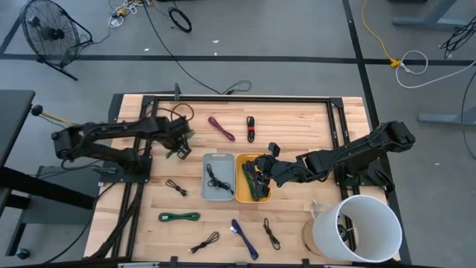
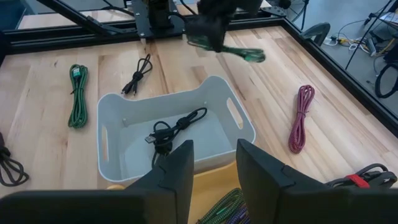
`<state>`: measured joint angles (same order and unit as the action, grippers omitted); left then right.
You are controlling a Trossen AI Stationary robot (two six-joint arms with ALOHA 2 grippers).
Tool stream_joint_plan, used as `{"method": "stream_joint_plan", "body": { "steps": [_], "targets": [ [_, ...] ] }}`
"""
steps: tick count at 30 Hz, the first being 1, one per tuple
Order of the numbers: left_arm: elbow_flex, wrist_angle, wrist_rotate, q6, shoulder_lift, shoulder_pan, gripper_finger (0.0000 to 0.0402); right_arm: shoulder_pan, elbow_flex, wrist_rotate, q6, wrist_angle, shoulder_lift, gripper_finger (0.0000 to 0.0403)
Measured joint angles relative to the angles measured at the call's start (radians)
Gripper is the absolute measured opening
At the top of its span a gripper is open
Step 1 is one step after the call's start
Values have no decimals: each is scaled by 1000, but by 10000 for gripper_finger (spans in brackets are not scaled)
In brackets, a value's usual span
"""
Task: Pick & Place USB Port
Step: Put the green charger cable into the yellow bin
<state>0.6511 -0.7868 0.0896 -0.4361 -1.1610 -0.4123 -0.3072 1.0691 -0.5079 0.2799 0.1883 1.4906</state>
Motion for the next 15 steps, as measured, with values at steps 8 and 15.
{"method": "stream_joint_plan", "body": {
  "steps": [8,15],
  "targets": [
    [232,65,-83,101,188,102,17,0,0,-8,-1,-1,0,123],
    [255,327,-123,218,272,281,17,1,0,-43,9,-6,0,123]
  ]
}}
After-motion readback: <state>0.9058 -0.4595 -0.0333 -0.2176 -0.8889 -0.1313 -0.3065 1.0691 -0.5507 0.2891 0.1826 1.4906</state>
